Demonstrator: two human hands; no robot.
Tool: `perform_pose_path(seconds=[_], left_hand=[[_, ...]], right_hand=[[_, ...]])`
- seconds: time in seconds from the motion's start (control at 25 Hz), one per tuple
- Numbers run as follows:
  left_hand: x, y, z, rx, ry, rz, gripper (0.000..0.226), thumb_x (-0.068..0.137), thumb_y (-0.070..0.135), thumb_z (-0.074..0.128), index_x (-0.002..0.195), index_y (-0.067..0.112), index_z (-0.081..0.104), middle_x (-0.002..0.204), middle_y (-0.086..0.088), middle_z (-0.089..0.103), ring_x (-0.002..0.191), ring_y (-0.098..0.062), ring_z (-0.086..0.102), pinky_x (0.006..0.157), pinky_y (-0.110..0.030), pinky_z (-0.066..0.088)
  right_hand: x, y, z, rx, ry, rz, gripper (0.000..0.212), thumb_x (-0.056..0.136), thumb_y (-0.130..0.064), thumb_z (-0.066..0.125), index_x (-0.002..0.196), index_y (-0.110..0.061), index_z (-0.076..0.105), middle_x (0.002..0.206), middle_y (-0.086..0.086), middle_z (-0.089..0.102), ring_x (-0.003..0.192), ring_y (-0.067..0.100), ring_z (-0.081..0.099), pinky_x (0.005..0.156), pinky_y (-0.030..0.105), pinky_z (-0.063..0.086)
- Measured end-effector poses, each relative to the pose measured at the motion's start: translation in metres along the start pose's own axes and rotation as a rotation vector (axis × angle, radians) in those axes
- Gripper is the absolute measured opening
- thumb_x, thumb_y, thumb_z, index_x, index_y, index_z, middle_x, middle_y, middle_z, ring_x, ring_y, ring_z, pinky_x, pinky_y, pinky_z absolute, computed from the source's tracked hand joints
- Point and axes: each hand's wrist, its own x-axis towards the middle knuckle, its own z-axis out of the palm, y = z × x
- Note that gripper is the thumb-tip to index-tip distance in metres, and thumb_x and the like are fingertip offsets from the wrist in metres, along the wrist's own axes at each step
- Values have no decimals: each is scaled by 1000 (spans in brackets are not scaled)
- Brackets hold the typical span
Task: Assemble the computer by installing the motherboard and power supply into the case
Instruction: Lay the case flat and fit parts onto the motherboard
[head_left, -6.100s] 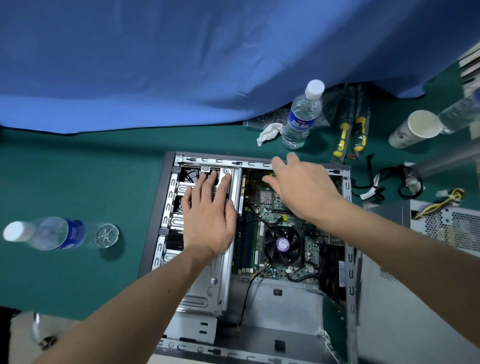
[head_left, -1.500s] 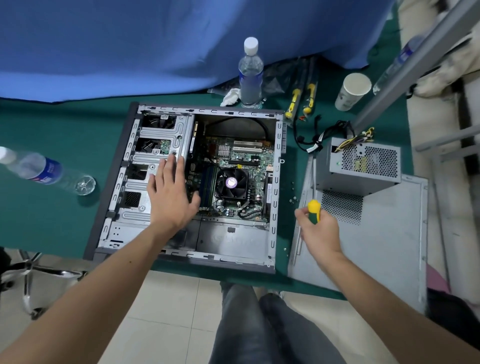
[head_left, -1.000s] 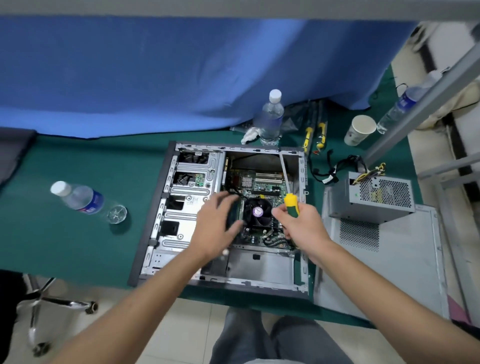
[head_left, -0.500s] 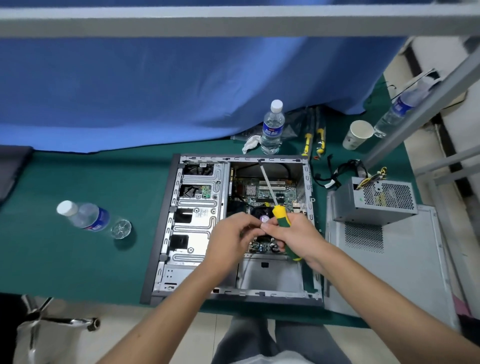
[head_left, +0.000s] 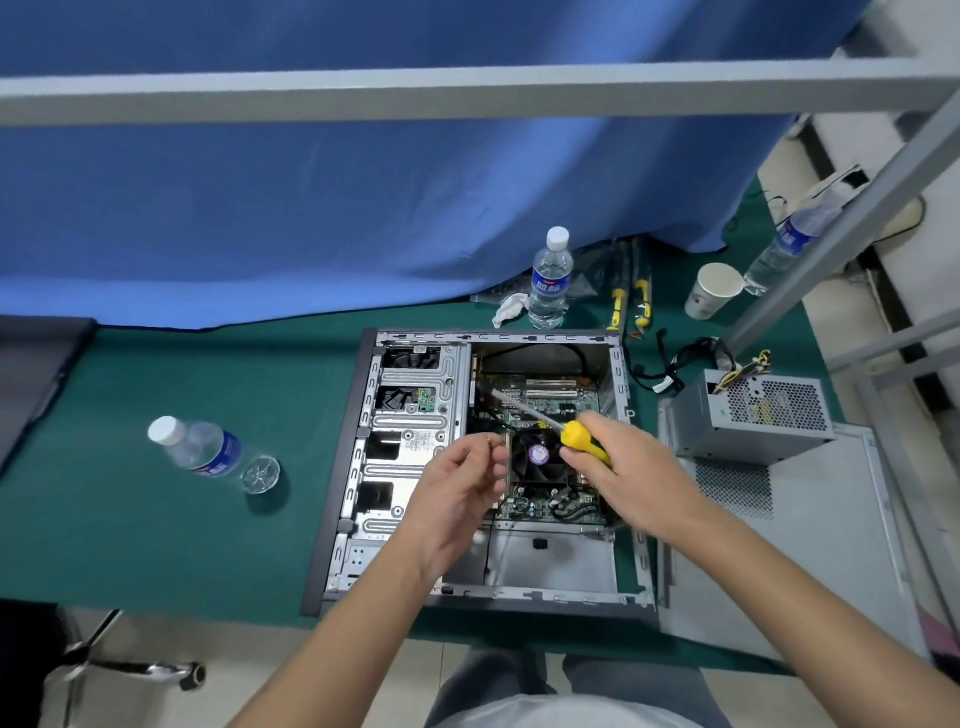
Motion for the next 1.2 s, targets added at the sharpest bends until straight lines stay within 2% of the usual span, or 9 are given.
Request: perform_pose_path(seconds=[0.16, 0.28, 0.36, 0.6, 0.72, 1.0, 1.2], left_hand=[[-3, 8, -8, 10, 1, 17, 10, 78, 23, 70, 80, 19, 79, 79, 0, 71, 69, -7, 65, 67, -21, 54], [-5, 14, -12, 44, 10, 38, 7, 67, 26, 77, 73, 21, 78, 79, 0, 73, 72, -8, 67, 69, -22, 55], [-6, 16, -12, 43, 47, 51, 4, 69, 21, 74, 72, 22, 78, 77, 0, 73, 71, -8, 68, 69, -23, 56], [-6, 21, -16, 56, 48, 99, 19, 57, 21, 82, 75, 17, 80, 76, -3, 74, 73, -11, 70, 72, -23, 57], [-4, 21, -21, 136, 41, 146, 21, 58, 20, 84, 79, 16, 80, 79, -6, 74, 77, -13, 70, 74, -23, 55], [1, 27, -23, 590, 161, 289, 12, 68, 24, 82, 80, 26, 80, 85, -1, 76, 82, -12, 70, 73, -17, 53], [11, 23, -19, 651, 262, 275, 19, 78, 11, 80, 79, 30, 79, 86, 2, 76, 85, -13, 71, 75, -20, 53]], right_hand=[[0, 7, -11, -226, 57, -122, 9, 97, -37, 53, 96, -28, 49, 83, -13, 52, 79, 12, 52, 72, 33, 43], [0, 9, -10, -328, 50, -149, 9, 98, -36, 52, 103, -29, 51, 86, -15, 47, 83, 11, 48, 78, 33, 41], [1, 10, -9, -343, 53, -142, 8, 98, -36, 51, 104, -30, 51, 87, -14, 48, 84, 11, 48, 79, 33, 40], [2, 9, -12, -389, 55, -141, 11, 98, -33, 53, 107, -27, 53, 93, -10, 56, 90, 15, 53, 80, 33, 40], [3, 8, -16, -462, 54, -153, 14, 97, -32, 55, 110, -26, 54, 95, -7, 58, 92, 18, 54, 78, 33, 36], [15, 8, -24, -564, -6, -143, 16, 98, -35, 51, 113, -27, 52, 100, -4, 58, 96, 19, 54, 77, 34, 34], [25, 12, -26, -523, -105, -132, 20, 98, -44, 51, 109, -27, 52, 96, -4, 57, 95, 19, 58, 72, 34, 32]])
